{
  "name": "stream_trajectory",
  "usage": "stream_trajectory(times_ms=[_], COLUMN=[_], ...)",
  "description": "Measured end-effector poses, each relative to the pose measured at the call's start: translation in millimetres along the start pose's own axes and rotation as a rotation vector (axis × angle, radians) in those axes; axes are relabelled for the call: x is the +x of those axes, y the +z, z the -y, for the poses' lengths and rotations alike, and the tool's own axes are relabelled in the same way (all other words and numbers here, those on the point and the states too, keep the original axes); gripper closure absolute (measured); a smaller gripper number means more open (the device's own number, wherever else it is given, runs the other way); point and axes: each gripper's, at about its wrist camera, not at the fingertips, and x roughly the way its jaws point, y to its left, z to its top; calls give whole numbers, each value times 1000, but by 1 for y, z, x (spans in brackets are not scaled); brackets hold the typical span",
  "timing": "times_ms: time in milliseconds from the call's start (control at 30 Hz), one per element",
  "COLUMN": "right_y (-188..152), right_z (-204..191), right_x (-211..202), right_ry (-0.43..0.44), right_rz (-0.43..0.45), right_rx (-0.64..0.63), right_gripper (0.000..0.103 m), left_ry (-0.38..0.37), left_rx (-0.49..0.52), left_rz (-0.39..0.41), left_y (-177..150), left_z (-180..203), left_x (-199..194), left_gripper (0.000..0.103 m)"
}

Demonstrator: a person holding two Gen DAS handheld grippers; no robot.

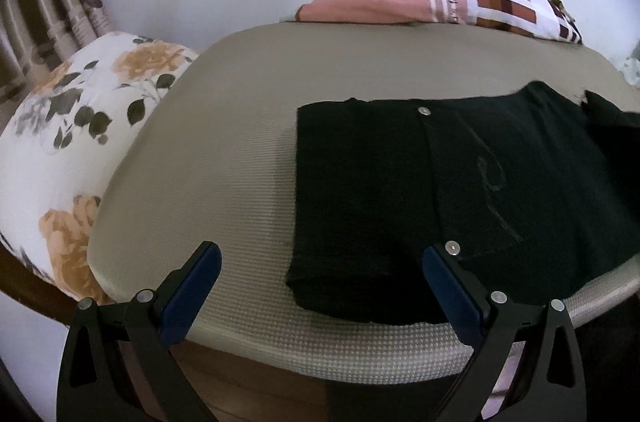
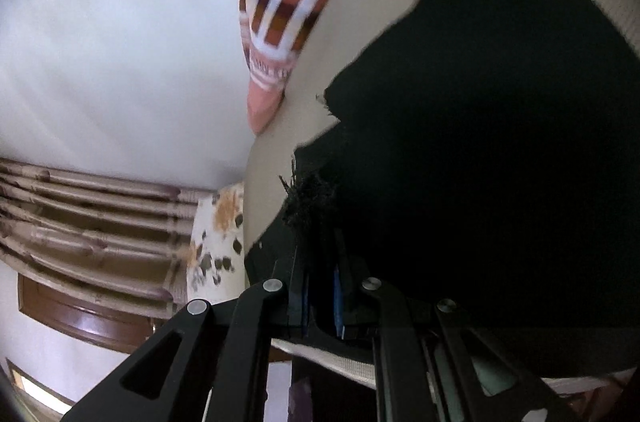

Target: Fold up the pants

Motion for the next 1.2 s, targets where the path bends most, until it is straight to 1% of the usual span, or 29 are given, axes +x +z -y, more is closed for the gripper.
stream_trajectory(times_ms=[167, 267, 400, 700, 900, 1200], right_y=[-17, -22, -23, -31, -35, -48], right_z=[-8, -11, -16, -26, -32, -38], right_x=[22, 28, 31, 37, 41, 55], right_ry=[-44, -62, -77, -180, -192, -269], right_rz=[-58, -75, -80, -93, -104, -148], right_rx=[-40, -53, -72, -206, -251, -364], right_gripper=[93, 93, 93, 92, 92, 88], left_ry=[-7, -12, -15, -24, -30, -34], left_rx=[17, 22, 25, 31, 35, 32], left_rz=[3, 1, -9, -10, -16, -21], left_y=[0, -1, -2, -3, -4, -3], left_z=[5, 7, 9, 13, 16, 16], left_x=[-1, 0, 1, 1, 2, 3], left_gripper=[3, 3, 3, 3, 3, 3])
